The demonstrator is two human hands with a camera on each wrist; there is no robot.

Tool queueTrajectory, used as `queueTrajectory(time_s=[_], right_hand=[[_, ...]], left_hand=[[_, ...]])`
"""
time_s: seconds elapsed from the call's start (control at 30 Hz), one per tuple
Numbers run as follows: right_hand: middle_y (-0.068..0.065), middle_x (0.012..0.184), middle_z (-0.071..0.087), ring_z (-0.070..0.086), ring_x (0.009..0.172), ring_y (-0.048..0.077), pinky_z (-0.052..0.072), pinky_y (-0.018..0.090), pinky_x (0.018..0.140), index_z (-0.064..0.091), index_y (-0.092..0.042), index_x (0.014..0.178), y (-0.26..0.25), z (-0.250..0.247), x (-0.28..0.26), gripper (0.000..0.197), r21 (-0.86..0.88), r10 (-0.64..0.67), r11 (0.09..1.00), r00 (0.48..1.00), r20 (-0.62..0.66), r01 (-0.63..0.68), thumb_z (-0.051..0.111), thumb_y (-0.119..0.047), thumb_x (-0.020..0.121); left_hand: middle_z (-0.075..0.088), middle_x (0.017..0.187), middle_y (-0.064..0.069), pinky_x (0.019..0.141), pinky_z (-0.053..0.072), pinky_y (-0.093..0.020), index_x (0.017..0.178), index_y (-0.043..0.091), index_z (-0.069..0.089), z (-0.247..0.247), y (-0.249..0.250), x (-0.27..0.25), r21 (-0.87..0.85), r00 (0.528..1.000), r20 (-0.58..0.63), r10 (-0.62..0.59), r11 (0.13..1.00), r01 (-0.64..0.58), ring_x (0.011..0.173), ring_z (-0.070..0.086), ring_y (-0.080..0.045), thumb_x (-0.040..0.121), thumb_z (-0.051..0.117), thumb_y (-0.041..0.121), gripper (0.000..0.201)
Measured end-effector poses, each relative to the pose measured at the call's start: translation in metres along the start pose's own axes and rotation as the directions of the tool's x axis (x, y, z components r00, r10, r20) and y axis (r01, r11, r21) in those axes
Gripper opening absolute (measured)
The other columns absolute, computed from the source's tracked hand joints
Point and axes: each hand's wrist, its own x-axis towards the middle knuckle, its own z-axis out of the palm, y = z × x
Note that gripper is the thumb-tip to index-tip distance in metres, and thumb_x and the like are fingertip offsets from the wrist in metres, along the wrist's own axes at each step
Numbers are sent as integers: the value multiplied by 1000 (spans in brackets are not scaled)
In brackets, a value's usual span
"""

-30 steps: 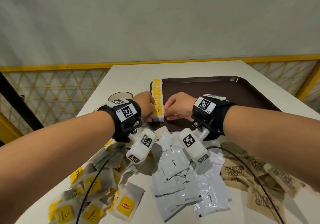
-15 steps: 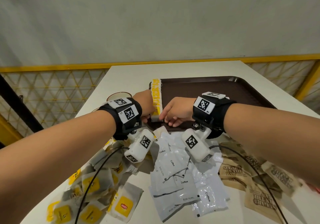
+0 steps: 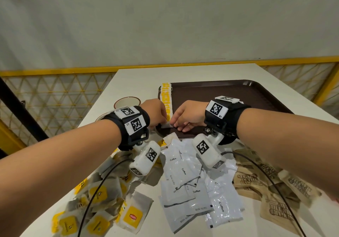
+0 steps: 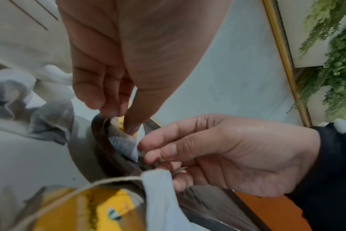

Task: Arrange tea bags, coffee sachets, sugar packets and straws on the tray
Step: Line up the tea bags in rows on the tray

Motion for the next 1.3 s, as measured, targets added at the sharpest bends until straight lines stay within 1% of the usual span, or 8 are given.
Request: queueTrajectory(time_s=[0.17, 0.33, 0.5, 0.67, 0.83, 1.0, 1.13, 1.3], right_hand=[[10, 84, 62, 59, 71, 17, 56, 21, 60, 61, 7, 117, -1, -2, 2, 26, 13, -4, 1000, 1000, 13, 4, 53, 8, 92], [5, 77, 68, 63, 68, 13, 57, 22, 65, 65, 4, 112, 3, -2, 5, 23, -36, -44, 998, 999, -13, 44, 56, 6, 90], [7, 79, 66, 63, 64, 12, 56, 20, 59, 62, 6, 115, 1, 0, 5, 25, -25, -36, 999, 999, -5, 36, 55, 6, 91], [7, 83, 65, 61, 65, 11, 56, 20, 60, 68, -1, 103, 2, 2, 4, 17, -91, -55, 995, 998, -39, 51, 57, 4, 90], [7, 82, 63, 59, 62, 12, 54, 17, 51, 65, 3, 111, -2, 4, 2, 22, -80, 7, 997, 1000, -9, -8, 55, 2, 92], [10, 84, 63, 59, 57, 9, 53, 20, 57, 66, 0, 102, -2, 7, 2, 15, -110, 7, 994, 1000, -15, -9, 55, 1, 92], [10, 76, 59, 58, 65, 16, 53, 23, 64, 62, 8, 103, -2, 4, -1, 16, -46, -64, 997, 985, -161, 57, 51, 7, 92], [9, 84, 62, 62, 85, 23, 55, 37, 88, 60, -11, 78, 4, -4, 14, 20, 60, -122, 986, 908, -400, 158, 54, 6, 87]], left_hand=[[59, 95, 2, 73, 44, -24, 104, 17, 68, 2, -3, 3, 50, 1000, -9, 7, 999, -7, 83, 55, -13, 81, 72, 22, 24], [60, 116, -3, 82, 44, -26, 118, 17, 59, 4, -5, 7, 63, 999, -36, 1, 998, 1, 105, 57, -19, 80, 73, 20, 41], [62, 112, -4, 80, 45, -26, 113, 15, 62, 6, -1, 9, 92, 999, -37, -7, 996, 10, 102, 58, -20, 81, 71, 19, 34], [66, 107, -8, 76, 44, -26, 107, 10, 66, 7, 0, 13, 99, 999, -51, -10, 995, 15, 97, 61, -22, 90, 59, 15, 19], [64, 110, -7, 79, 45, -26, 108, 10, 66, 4, 1, 15, 75, 997, -82, -10, 997, 16, 101, 61, -22, 92, 58, 15, 18], [61, 113, -11, 84, 45, -31, 113, 8, 56, 8, 0, 15, 112, 996, -93, -13, 993, 23, 105, 57, -26, 90, 59, 16, 25], [61, 110, -8, 86, 46, -31, 107, 10, 60, 7, -5, 10, 87, 997, -79, 7, 996, 0, 101, 57, -24, 88, 63, 19, 21], [62, 111, -4, 85, 46, -27, 103, 14, 66, 6, -5, 3, 80, 997, -69, 27, 997, -22, 100, 58, -20, 85, 66, 17, 19]])
